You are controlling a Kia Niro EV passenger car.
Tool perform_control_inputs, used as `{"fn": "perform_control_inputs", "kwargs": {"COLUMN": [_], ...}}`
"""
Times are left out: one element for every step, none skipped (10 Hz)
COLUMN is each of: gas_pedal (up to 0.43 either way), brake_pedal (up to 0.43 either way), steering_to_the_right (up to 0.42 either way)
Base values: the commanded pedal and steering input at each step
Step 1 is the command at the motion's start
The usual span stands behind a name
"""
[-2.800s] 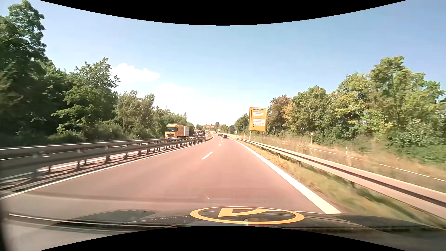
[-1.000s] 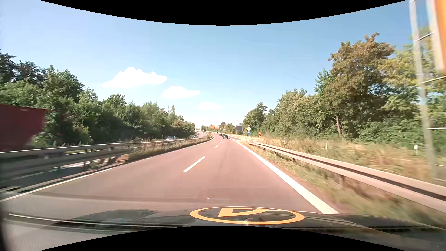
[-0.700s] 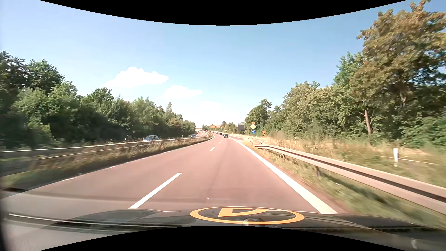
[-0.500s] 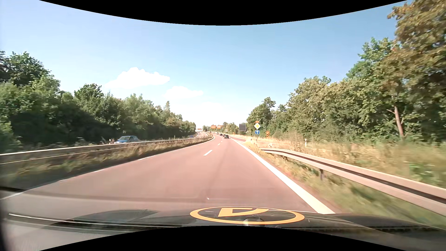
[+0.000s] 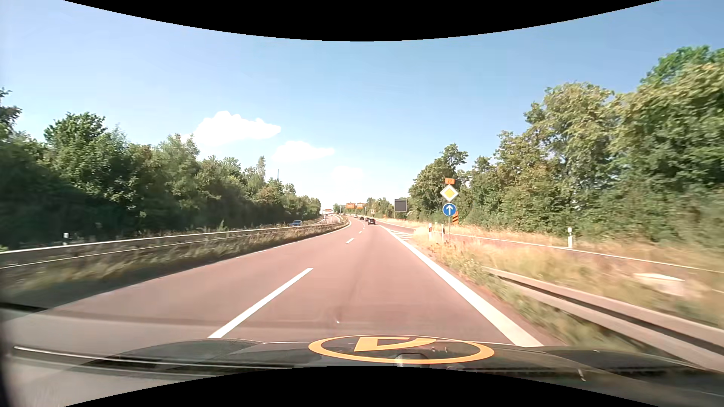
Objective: Follow the waypoints while adhering to traffic rules and regulations
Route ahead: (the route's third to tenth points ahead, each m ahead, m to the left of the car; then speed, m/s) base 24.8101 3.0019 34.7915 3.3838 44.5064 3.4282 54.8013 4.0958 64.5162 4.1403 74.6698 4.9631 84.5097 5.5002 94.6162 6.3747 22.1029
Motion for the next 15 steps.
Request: {"fn": "perform_control_inputs", "kwargs": {"gas_pedal": [0.209, 0.209, 0.22, 0.22, 0.22, 0.22, 0.228, 0.228, 0.228, 0.228, 0.228, 0.228, 0.24, 0.24, 0.24], "brake_pedal": [0.0, 0.0, 0.0, 0.0, 0.0, 0.0, 0.0, 0.0, 0.0, 0.0, 0.0, 0.0, 0.0, 0.0, 0.0], "steering_to_the_right": [-0.009, -0.008, -0.008, -0.007, -0.006, -0.005, -0.005, -0.005, -0.005, -0.005, -0.005, -0.005, -0.005, -0.005, -0.005]}}
